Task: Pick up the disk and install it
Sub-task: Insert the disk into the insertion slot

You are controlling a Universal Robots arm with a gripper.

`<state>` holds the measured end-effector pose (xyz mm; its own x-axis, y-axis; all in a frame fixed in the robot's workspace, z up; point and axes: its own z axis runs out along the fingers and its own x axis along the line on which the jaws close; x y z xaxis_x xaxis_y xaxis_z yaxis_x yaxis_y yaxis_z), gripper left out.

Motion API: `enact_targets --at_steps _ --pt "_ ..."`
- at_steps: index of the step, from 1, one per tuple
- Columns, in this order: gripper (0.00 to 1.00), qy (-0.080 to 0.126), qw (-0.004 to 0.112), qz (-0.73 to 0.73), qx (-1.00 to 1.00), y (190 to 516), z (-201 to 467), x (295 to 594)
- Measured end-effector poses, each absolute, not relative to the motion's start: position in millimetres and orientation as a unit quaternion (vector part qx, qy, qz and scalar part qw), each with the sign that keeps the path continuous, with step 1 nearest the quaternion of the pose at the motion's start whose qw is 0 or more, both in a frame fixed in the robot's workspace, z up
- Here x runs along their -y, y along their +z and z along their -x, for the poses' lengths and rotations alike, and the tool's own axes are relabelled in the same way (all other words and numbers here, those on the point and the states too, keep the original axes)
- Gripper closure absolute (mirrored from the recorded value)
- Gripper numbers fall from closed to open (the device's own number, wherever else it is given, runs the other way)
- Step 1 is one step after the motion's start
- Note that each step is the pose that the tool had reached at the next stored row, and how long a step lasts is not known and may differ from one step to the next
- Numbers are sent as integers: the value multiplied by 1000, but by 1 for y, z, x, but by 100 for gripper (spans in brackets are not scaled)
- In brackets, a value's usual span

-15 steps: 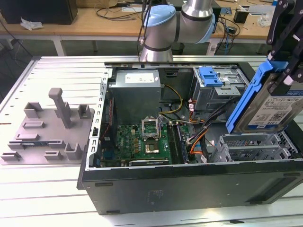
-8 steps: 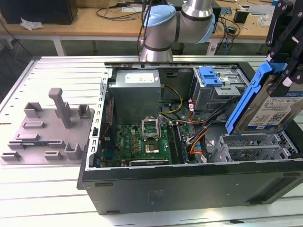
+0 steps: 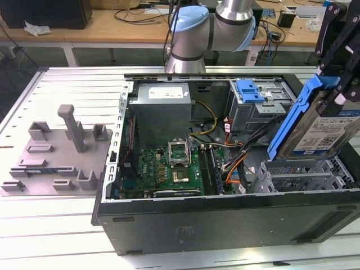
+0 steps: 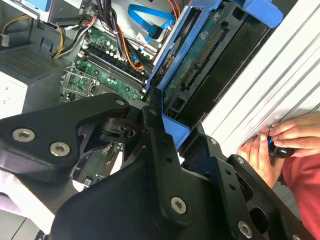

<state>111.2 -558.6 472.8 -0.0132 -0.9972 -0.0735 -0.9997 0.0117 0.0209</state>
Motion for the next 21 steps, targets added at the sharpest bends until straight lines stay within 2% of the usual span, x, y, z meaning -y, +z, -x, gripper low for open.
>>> enact_targets --at_steps 21 --pt "63 33 19 706 -707 468 -113 559"
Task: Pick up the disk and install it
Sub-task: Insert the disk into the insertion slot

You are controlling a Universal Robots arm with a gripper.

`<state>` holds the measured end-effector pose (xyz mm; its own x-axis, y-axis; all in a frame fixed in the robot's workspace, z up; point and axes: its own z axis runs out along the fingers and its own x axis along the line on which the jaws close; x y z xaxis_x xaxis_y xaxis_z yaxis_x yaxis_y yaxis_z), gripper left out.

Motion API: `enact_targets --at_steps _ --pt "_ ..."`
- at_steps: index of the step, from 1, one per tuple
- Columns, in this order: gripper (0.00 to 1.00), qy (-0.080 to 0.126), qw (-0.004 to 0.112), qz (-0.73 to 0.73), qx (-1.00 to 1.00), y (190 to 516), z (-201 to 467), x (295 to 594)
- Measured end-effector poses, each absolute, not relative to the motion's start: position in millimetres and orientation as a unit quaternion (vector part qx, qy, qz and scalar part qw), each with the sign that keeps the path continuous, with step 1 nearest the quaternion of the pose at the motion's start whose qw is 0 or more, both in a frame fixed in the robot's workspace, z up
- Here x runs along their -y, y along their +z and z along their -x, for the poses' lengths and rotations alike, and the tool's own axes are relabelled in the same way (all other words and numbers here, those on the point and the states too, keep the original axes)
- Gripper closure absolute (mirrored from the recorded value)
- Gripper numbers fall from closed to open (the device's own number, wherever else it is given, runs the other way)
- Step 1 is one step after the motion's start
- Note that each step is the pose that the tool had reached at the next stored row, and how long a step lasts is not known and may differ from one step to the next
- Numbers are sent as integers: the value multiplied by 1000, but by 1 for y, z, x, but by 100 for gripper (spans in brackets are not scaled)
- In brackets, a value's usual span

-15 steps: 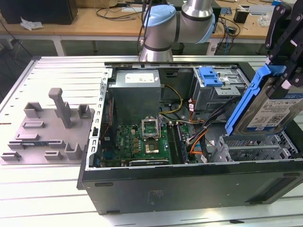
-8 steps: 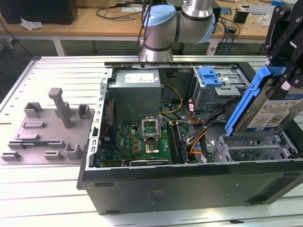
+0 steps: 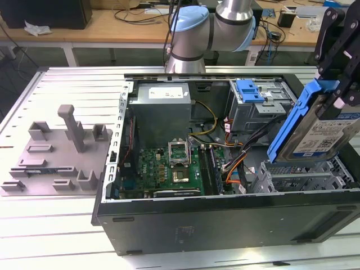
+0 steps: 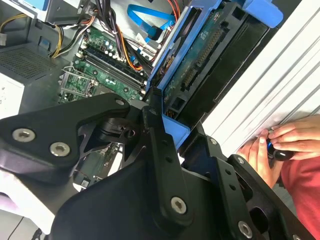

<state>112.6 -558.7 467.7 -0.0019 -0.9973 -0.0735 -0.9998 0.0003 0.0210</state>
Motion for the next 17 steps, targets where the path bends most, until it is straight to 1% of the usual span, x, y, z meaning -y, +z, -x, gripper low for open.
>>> enact_targets --at_steps 17 --pt "63 33 18 708 -705 463 -113 560"
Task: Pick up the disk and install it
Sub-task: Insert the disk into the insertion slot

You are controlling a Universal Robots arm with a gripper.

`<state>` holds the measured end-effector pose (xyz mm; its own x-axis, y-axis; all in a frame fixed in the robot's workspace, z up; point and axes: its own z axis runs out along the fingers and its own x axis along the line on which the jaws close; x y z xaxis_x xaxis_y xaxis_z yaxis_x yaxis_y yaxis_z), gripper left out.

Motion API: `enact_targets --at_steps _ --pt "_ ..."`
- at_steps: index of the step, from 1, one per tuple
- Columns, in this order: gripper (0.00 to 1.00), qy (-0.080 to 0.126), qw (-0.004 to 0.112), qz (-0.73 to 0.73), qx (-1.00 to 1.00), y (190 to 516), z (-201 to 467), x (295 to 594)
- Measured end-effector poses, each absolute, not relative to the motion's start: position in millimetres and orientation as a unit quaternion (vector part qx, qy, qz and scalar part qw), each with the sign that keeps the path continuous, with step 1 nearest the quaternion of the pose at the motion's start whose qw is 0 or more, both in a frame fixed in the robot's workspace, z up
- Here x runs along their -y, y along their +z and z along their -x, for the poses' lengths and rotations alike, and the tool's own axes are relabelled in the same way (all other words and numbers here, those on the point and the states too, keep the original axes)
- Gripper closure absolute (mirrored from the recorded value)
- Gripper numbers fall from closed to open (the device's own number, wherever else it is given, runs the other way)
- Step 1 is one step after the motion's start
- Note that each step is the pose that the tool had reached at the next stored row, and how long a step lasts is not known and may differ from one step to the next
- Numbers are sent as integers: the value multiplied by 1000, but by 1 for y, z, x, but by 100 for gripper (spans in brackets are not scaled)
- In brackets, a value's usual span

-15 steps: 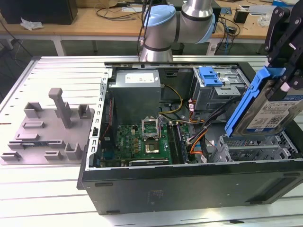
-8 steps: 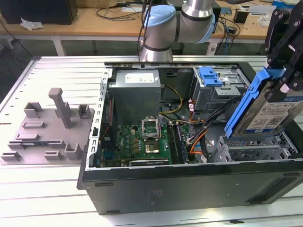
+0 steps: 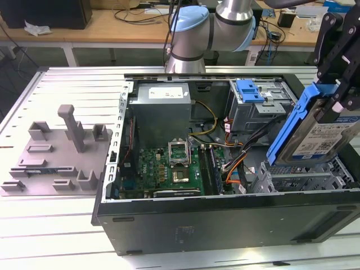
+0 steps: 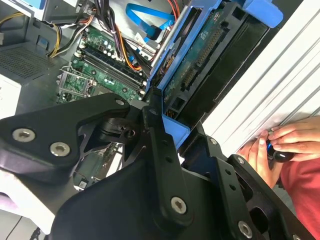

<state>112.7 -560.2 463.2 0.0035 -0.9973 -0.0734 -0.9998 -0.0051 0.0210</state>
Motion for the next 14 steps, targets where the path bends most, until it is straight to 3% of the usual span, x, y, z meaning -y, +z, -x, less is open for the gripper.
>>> enact_targets --at_steps 14 --pt "63 34 18 709 -704 460 -113 563"
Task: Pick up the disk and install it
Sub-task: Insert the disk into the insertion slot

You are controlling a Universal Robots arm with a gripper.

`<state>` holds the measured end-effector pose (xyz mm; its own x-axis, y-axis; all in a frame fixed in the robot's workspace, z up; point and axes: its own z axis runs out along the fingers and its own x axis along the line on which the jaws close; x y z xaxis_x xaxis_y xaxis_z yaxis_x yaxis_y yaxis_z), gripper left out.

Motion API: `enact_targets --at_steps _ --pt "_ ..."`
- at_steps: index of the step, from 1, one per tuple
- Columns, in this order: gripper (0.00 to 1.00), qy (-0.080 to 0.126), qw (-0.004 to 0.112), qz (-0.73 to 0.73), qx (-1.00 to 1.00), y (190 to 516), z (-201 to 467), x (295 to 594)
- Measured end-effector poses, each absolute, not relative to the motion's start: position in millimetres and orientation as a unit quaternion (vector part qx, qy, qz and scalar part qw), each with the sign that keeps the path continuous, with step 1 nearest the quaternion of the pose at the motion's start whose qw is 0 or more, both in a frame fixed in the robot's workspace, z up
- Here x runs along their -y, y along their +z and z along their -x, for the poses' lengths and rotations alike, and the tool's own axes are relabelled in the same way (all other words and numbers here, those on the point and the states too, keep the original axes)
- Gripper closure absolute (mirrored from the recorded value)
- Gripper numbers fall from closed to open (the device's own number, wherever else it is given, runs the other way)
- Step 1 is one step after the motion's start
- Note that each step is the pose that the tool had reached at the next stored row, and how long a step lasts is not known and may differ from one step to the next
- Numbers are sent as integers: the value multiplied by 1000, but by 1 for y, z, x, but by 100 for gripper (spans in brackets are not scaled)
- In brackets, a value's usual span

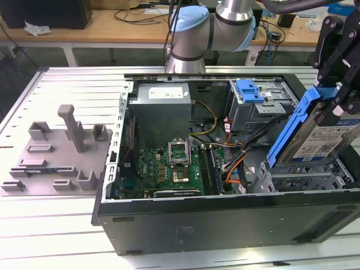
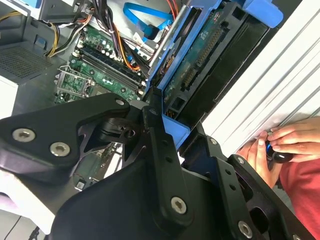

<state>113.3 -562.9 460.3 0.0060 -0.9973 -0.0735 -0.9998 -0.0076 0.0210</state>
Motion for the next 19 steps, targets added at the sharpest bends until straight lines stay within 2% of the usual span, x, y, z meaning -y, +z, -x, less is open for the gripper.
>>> enact_targets --at_steps 19 --pt "63 33 18 709 -704 453 -115 564"
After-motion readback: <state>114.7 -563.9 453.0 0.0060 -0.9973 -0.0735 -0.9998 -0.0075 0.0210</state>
